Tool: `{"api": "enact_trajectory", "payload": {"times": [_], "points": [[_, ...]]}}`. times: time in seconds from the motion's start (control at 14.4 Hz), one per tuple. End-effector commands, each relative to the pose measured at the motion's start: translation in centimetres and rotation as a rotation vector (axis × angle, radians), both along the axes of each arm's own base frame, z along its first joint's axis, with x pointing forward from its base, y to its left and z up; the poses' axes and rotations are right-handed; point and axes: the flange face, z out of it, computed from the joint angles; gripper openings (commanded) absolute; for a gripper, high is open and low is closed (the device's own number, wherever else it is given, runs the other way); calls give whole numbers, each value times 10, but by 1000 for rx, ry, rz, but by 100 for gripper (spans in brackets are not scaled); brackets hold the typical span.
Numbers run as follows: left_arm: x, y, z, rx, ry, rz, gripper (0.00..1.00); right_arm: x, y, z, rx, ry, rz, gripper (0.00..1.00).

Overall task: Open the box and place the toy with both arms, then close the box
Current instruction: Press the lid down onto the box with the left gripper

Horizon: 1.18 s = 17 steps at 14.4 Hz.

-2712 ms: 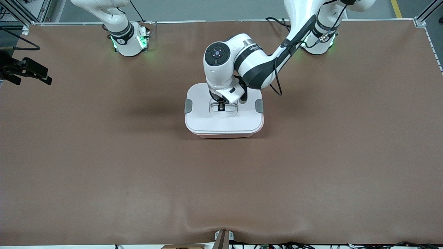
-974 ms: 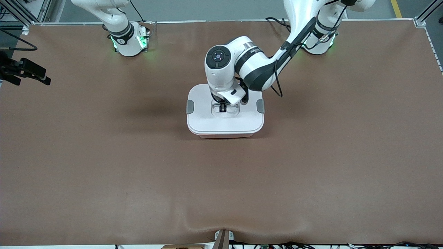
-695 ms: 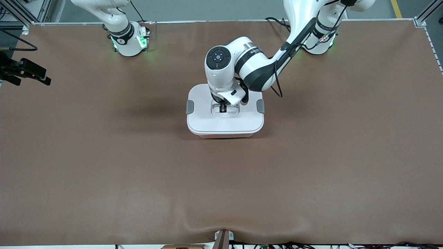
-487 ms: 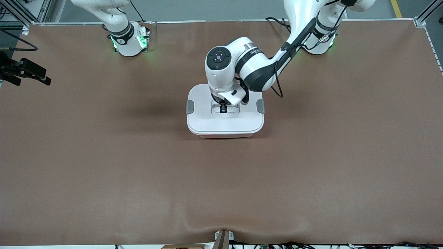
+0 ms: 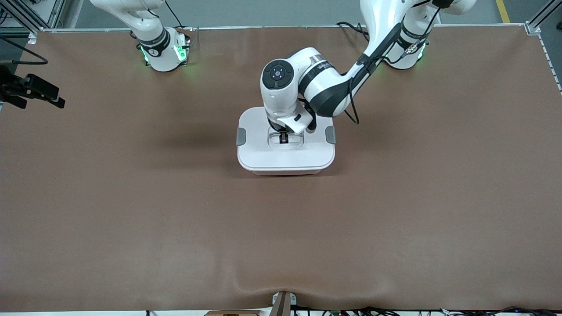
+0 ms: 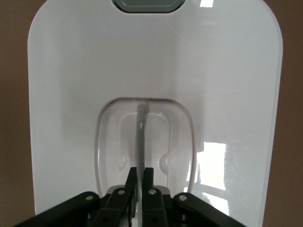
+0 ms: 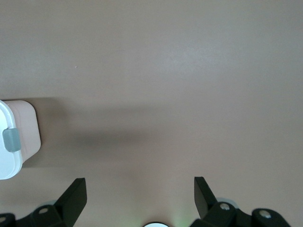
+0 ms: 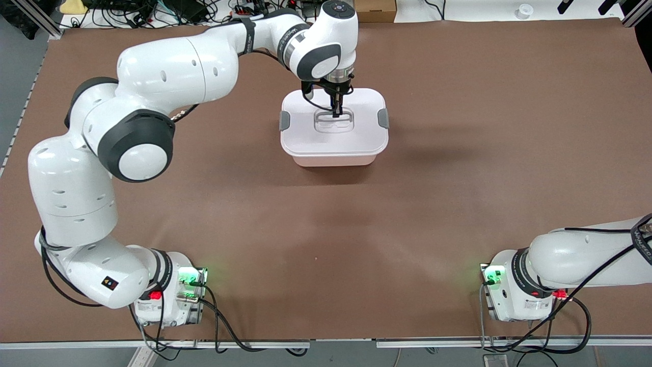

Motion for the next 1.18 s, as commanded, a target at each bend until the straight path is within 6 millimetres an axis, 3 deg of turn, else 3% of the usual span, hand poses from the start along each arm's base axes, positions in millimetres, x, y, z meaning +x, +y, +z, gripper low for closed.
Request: {"api": "enact_trajectory", "payload": {"times": [0.0,0.07,0.28,0.35,0.42,0.49,0.7,0.83,1.11], "points": [[16,8,-7,-4,0,51,0,0,1,2,7,0,-5,100],[22,14,-8,-4,1,67,0,0,1,2,7,0,-5,100],[2,-5,-30,17,15,15,0,0,2,2,7,0,-3,100],[2,-6,-26,13,9,4,13,0,2,2,7,0,-3,100],[9,1,-23,9,7,11,64,0,2,2,7,0,-3,100],[10,1,-18,3,2,9,100,0,2,2,7,0,-3,100],[16,6,21,-13,-43,-5,100,0,2,2,7,0,-3,100],[39,36,43,-14,-35,5,100,0,2,2,7,0,-3,100],[54,65,71,0,-26,-48,100,0,2,2,7,0,-3,100]]}}
